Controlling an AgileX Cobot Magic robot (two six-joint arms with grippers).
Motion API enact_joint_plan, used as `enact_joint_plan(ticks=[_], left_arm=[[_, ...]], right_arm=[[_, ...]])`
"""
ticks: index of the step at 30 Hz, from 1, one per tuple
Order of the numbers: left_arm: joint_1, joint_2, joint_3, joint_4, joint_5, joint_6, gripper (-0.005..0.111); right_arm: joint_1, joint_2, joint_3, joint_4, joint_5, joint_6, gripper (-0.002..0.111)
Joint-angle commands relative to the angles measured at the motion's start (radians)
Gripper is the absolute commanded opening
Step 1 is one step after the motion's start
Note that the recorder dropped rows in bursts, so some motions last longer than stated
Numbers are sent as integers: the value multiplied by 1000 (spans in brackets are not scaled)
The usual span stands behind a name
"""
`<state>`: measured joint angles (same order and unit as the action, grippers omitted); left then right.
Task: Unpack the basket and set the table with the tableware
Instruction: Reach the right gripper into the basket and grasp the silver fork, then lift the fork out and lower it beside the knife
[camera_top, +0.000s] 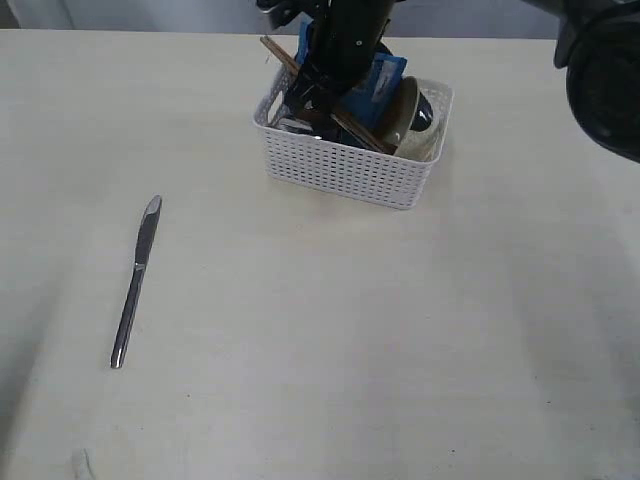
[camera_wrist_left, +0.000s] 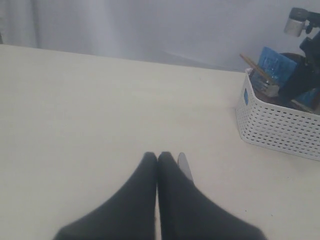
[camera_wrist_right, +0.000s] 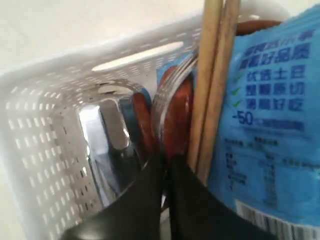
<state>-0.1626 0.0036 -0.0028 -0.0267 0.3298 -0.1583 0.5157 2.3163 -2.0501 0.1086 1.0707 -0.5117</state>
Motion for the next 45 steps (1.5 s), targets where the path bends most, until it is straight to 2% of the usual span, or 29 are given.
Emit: enact_joint_plan(ticks=[1, 10, 17, 24, 33, 37, 45], left_arm=[[1, -4, 3, -4, -9, 1, 0], [1, -4, 3, -4, -9, 1, 0], [1, -4, 3, -4, -9, 1, 0], [1, -4, 3, -4, -9, 1, 0], [1, -4, 3, -4, -9, 1, 0], [1, -4, 3, -4, -9, 1, 0], [1, -4, 3, -4, -9, 1, 0]], right_arm=[[-2, -73, -7, -2, 16, -10, -1], [-2, -151, -7, 51, 53, 0, -1], [20, -160, -7, 70, 124, 136, -1], [168, -186, -7, 30, 150, 432, -1], [427, -130, -7, -212, 150, 958, -1], [482, -77, -7, -247, 150, 1110, -1], [557, 25, -4, -284, 150, 1295, -1]])
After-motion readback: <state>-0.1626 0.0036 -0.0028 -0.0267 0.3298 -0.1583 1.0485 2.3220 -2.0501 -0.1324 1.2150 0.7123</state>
